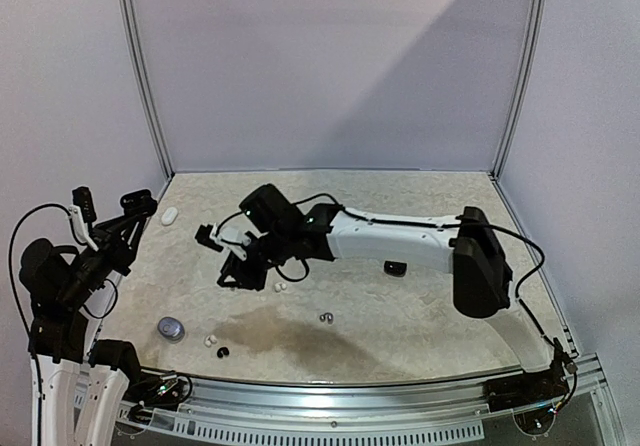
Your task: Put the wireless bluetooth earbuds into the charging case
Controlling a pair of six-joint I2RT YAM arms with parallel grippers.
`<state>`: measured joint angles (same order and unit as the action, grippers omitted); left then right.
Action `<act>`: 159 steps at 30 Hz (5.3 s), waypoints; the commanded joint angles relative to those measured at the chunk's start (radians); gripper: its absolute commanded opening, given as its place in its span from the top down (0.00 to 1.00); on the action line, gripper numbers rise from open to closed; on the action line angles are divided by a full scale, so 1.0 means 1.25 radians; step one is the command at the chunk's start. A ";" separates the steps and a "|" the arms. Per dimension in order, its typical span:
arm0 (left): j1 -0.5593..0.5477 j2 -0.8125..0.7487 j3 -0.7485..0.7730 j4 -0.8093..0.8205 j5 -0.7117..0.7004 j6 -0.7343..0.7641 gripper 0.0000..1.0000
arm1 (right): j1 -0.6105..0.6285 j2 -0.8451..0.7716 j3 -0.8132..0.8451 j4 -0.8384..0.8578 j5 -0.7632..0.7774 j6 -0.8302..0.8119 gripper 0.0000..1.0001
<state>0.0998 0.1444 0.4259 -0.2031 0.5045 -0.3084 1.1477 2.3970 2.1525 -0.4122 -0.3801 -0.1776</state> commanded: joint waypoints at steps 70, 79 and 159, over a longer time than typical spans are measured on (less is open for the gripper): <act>0.144 -0.102 -0.050 0.149 0.106 -0.029 1.00 | 0.135 0.135 -0.005 -0.080 -0.068 -0.032 0.81; 0.142 -0.101 -0.052 0.149 0.108 -0.029 1.00 | 0.138 0.132 -0.003 -0.076 -0.080 -0.042 0.75; 0.136 -0.081 -0.056 0.222 0.169 -0.076 1.00 | 0.136 -0.067 -0.057 -0.078 0.022 -0.135 1.00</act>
<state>0.2749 0.0254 0.3641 0.0174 0.6590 -0.3668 1.3220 2.4905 2.1052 -0.5179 -0.4088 -0.2855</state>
